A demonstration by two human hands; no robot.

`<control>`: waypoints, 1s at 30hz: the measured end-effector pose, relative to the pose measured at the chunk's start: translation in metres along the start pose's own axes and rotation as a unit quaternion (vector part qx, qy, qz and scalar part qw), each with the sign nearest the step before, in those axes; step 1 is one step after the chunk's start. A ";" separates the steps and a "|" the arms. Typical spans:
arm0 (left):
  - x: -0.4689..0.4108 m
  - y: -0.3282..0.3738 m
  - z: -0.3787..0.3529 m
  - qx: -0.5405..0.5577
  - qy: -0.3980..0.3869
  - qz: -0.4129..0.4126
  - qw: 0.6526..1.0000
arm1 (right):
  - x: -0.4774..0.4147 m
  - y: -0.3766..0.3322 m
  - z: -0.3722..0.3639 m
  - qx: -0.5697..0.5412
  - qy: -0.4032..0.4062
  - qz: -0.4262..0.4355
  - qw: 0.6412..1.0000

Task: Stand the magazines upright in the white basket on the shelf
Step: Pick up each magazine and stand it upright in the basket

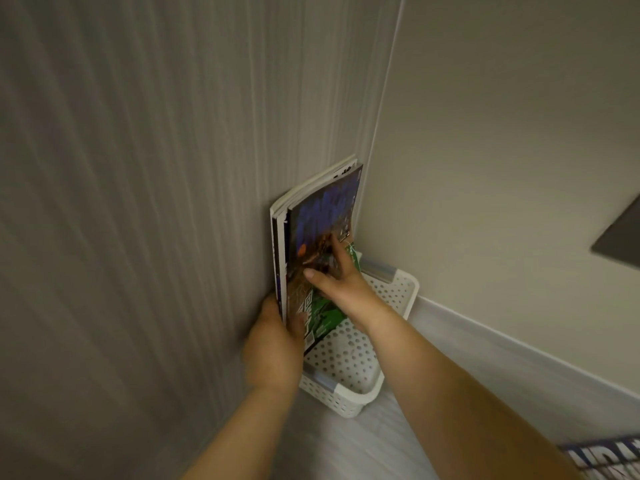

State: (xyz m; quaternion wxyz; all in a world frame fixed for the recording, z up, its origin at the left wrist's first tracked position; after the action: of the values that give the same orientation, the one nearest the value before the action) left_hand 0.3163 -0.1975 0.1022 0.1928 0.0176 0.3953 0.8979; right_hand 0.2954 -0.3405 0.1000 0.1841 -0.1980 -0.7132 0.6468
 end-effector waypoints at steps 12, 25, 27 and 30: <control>-0.009 -0.007 -0.006 -0.062 0.001 -0.005 0.998 | -0.065 -0.009 0.054 -0.093 0.136 -0.037 0.986; -0.003 -0.010 -0.009 -0.003 -0.009 -0.033 0.999 | -0.064 -0.004 0.050 -0.004 0.118 -0.037 0.992; 0.005 -0.011 -0.004 0.033 -0.009 -0.059 0.998 | -0.055 -0.007 0.051 0.009 0.118 -0.042 0.992; 0.020 -0.014 0.009 0.029 0.010 -0.076 0.997 | -0.033 -0.018 0.058 0.041 0.124 -0.038 0.991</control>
State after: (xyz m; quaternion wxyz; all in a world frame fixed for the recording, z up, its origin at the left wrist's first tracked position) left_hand 0.3039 -0.1752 0.0955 0.2564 -0.0157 0.4230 0.8690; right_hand 0.2929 -0.4083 0.1121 0.3034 -0.2413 -0.6650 0.6384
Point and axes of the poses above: each hand's wrist, its own x-axis away from the middle knuckle, its own z-axis out of the back of the hand, y = z × x, the point moved 8 cm from there along -x, towards the middle knuckle, and after that the axes turned 13 degrees about -x, right-handed, at the moved point
